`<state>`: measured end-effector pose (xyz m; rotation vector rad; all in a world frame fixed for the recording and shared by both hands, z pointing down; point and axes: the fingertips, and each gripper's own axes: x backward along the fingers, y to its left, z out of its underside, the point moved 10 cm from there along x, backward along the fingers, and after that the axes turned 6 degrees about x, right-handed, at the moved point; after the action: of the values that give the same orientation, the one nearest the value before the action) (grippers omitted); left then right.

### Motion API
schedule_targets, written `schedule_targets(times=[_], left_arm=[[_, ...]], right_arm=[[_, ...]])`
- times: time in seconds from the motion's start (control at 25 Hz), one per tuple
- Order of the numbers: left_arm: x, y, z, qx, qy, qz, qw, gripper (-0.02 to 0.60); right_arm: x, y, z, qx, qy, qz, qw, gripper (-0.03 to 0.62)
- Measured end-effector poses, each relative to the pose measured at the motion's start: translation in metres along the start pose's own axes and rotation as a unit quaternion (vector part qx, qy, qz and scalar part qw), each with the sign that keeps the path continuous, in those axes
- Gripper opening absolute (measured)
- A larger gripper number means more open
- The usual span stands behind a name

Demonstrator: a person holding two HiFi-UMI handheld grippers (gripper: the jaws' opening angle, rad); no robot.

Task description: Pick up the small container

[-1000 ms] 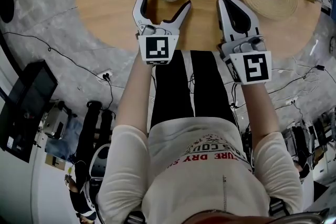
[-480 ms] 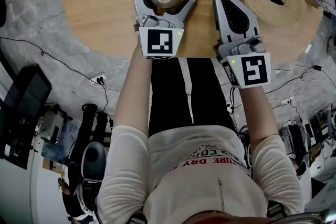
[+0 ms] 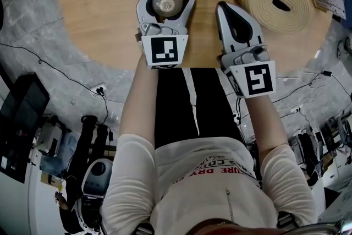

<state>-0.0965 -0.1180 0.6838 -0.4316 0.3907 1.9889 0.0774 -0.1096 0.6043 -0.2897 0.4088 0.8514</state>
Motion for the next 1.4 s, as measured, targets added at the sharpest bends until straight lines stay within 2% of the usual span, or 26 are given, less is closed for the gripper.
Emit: schedule_targets(times=[0.16,0.32,0.52,0.84,1.08,1.2,1.4], left_arm=[[0.003,0.001,0.001,0.004,0.002,-0.002,1.0000,0.344],[0.012,0.000,-0.002,0.010,0.019,0.013,0.9997,0.344],[0.034,0.001,-0.029,0.015,0.027,0.021,0.9993,0.344],[0.089,0.008,-0.115,0.002,0.017,0.038,0.9991,0.345],[0.138,0.024,-0.196,-0.006,-0.011,0.049,0.9987,0.345],[0.165,0.030,-0.234,-0.008,-0.024,0.053,0.9983,0.344],[0.209,0.033,-0.292,-0.039,-0.051,0.058,0.9963,0.345]], right_arm=[[0.003,0.004,-0.004,-0.001,0.002,0.002,1.000,0.008],[0.007,0.006,-0.013,-0.004,-0.001,-0.002,1.000,0.008],[0.012,0.012,-0.033,0.000,-0.026,-0.007,1.000,0.008],[0.037,0.021,-0.097,0.023,-0.001,0.014,1.000,0.008],[0.060,0.035,-0.173,0.004,-0.049,0.018,0.999,0.008],[0.073,0.049,-0.210,0.021,-0.060,0.021,0.998,0.008],[0.098,0.072,-0.264,0.052,-0.079,0.024,0.995,0.008]])
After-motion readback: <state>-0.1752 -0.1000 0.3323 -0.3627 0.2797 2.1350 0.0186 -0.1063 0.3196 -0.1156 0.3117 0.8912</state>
